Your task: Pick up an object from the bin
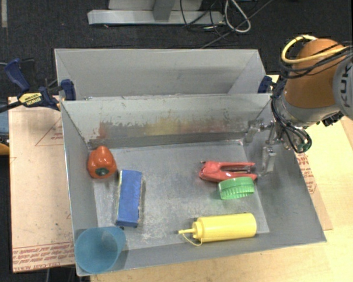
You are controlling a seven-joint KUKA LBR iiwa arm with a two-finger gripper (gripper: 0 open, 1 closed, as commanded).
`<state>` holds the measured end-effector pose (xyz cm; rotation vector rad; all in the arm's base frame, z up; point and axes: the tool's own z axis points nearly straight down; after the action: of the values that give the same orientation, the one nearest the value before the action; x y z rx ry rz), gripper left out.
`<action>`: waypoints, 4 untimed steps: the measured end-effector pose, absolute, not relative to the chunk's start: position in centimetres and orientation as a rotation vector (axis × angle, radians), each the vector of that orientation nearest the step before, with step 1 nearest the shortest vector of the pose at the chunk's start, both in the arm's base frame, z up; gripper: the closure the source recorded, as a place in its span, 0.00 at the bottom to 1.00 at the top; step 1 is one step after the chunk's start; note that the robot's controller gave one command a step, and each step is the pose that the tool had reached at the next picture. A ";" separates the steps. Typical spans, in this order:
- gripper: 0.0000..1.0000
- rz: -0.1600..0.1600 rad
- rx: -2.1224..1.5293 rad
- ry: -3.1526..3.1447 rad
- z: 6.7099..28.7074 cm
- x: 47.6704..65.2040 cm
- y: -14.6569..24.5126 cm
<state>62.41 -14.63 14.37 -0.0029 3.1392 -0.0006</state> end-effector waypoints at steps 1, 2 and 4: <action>0.00 -0.001 -0.003 3.139 14.4 62.4 -14.6; 0.00 -0.001 -0.178 3.131 8.7 62.9 -12.0; 0.00 -0.004 -0.101 3.130 7.4 59.4 -10.4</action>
Offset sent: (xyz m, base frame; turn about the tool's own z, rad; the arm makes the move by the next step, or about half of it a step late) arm 0.0038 0.0293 -0.0630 -0.1253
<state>59.44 -10.45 7.40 -0.1005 3.1301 -0.0043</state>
